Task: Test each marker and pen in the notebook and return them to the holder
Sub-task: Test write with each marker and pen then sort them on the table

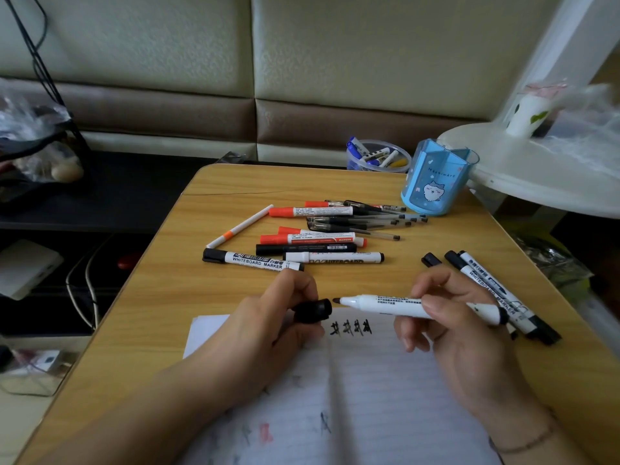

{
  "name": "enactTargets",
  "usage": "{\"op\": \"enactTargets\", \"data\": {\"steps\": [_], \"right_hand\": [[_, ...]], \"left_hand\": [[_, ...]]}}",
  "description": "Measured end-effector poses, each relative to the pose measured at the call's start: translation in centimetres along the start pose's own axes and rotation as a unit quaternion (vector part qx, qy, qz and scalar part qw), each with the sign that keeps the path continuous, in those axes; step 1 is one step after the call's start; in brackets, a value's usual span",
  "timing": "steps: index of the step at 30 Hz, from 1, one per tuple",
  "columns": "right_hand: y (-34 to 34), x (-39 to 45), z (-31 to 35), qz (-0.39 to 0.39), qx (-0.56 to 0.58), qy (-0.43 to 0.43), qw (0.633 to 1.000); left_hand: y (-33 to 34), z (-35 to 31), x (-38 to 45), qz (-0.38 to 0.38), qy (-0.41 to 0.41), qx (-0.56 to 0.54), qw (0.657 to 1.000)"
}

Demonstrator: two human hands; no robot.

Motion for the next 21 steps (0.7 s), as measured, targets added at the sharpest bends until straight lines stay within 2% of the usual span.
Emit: {"op": "enactTargets", "data": {"steps": [7,12,21], "right_hand": [[0.0,-0.09,0.06,-0.006,-0.021,-0.011,1.0],[0.35,-0.28,0.35,0.035,-0.052,-0.021,0.998],[0.96,-0.57,0.35,0.065,-0.059,0.022,0.996]], "left_hand": [[-0.47,-1.03,-0.02,-0.025,0.012,0.024,0.999],[-0.36,-0.62,0.04,-0.008,0.047,-0.003,0.999],[-0.22,-0.46,-0.46,-0.023,0.083,0.022,0.996]]}}
Point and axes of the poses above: each hand's wrist, its own x-axis towards the middle knuckle, its own y-axis out of the palm, z = x × y, the point moved 1 cm from there along x, towards the middle knuckle, and after that the axes turned 10 degrees about -z, right-handed, at the moved point
